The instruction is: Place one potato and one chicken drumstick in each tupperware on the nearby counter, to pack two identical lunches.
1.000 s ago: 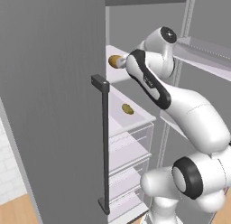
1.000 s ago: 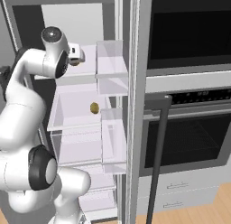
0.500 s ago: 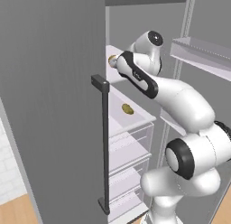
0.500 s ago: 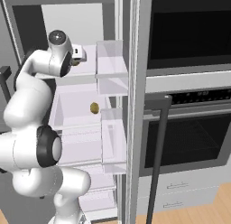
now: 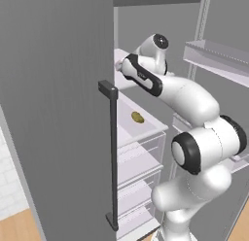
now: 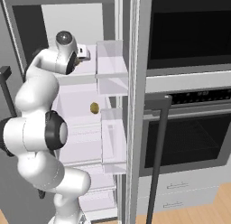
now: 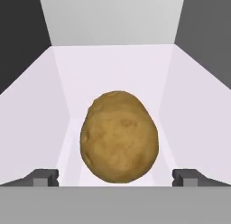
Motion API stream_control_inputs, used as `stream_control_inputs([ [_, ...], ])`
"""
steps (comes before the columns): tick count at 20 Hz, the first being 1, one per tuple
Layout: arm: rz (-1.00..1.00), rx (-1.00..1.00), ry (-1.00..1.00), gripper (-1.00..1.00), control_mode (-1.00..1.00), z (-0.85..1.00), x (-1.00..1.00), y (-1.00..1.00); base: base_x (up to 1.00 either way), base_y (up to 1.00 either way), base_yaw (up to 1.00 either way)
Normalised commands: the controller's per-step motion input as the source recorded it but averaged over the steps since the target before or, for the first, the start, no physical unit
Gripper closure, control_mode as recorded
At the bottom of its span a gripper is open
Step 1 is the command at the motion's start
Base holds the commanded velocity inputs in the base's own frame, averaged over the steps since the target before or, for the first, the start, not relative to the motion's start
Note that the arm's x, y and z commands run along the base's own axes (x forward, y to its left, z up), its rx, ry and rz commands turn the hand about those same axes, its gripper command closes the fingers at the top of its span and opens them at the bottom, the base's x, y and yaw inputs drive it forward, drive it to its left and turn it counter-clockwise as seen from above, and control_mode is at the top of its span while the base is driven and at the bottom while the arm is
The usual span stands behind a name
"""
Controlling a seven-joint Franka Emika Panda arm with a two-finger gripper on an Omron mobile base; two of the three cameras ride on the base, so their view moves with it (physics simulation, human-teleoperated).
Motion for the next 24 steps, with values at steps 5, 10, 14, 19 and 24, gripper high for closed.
stream_control_inputs([
  [5, 0.0, 0.0, 0.0, -1.0, -1.0, -0.2, 0.41, 0.01, 0.0, 0.0, 0.0],
  [10, 0.0, -0.01, 0.0, -1.0, -1.0, -0.22, 0.14, 0.13, 0.0, 0.0, 0.0],
  [14, -0.02, -0.05, 0.0, 1.0, -1.0, -0.27, 0.01, 0.38, 0.0, 0.0, 0.0],
  [19, -0.03, -0.04, 0.0, 1.0, -1.0, -0.21, -0.19, 0.24, 0.0, 0.0, 0.0],
  [24, -0.14, 0.0, -0.02, 1.0, -1.0, -0.01, -0.91, -0.48, 0.0, 0.0, 0.0],
])
